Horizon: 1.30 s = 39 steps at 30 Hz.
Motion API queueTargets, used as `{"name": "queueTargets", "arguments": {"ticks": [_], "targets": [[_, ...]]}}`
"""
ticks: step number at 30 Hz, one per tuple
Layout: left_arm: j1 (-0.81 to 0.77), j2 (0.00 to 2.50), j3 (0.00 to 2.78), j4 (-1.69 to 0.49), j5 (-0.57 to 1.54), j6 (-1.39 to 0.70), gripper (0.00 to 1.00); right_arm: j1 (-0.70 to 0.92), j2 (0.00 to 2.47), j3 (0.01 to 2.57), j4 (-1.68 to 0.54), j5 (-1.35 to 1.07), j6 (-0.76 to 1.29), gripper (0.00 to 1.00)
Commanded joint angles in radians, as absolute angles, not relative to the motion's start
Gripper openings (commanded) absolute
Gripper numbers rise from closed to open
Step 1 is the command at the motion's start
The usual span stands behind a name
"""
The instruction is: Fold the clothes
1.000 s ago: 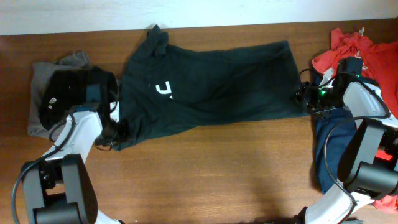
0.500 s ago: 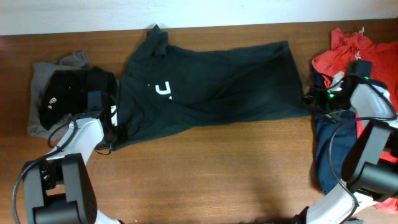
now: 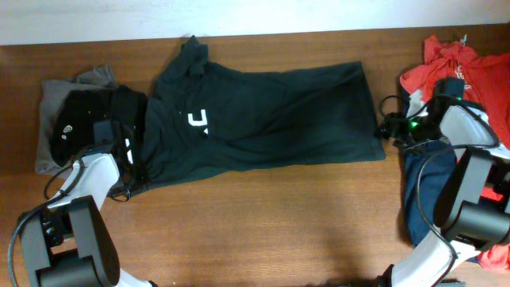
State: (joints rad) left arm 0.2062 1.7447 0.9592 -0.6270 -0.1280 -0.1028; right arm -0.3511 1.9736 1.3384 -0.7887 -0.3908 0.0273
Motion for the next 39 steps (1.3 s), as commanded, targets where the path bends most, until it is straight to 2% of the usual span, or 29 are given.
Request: {"name": "queueTargets", "arguments": {"ticks": [1, 6, 11, 15, 17, 19, 20, 25, 39], "targets": [[0.218, 1.753, 0.939, -0.628, -0.153, -0.119, 0.0, -0.324, 1.991, 1.332, -0.792, -0.396, 0.004, 0.61], [0.218, 1.753, 0.939, -0.617, -0.153, -0.119, 0.0, -0.313, 2.002, 1.331, -0.786, -0.316, 0.004, 0.56], [0.218, 1.753, 0.939, -0.617, -0.15, -0.119, 0.0, -0.311, 2.048, 1.325, -0.789, -0.303, 0.005, 0.44], [0.218, 1.753, 0.939, -0.617, -0.142, -0.119, 0.0, -0.298, 2.099, 1.325, -0.798, -0.303, 0.015, 0.4], [0.218, 1.753, 0.939, -0.617, -0.14, -0.119, 0.0, -0.292, 2.108, 1.325, -0.805, -0.306, 0.015, 0.32], [0.218, 1.753, 0.939, -0.617, -0.135, -0.119, 0.0, -0.288, 2.109, 1.325, -0.819, -0.307, 0.015, 0.09], [0.218, 1.753, 0.939, -0.617, -0.135, -0.119, 0.0, -0.289, 2.108, 1.326, -0.823, -0.288, 0.015, 0.04], [0.218, 1.753, 0.939, -0.617, -0.135, -0.119, 0.0, -0.344, 2.105, 1.37, -0.888, -0.075, 0.126, 0.04], [0.219, 1.753, 0.941, -0.653, -0.139, -0.112, 0.0, -0.411, 2.105, 1.387, -0.949, 0.021, 0.135, 0.04]]}}
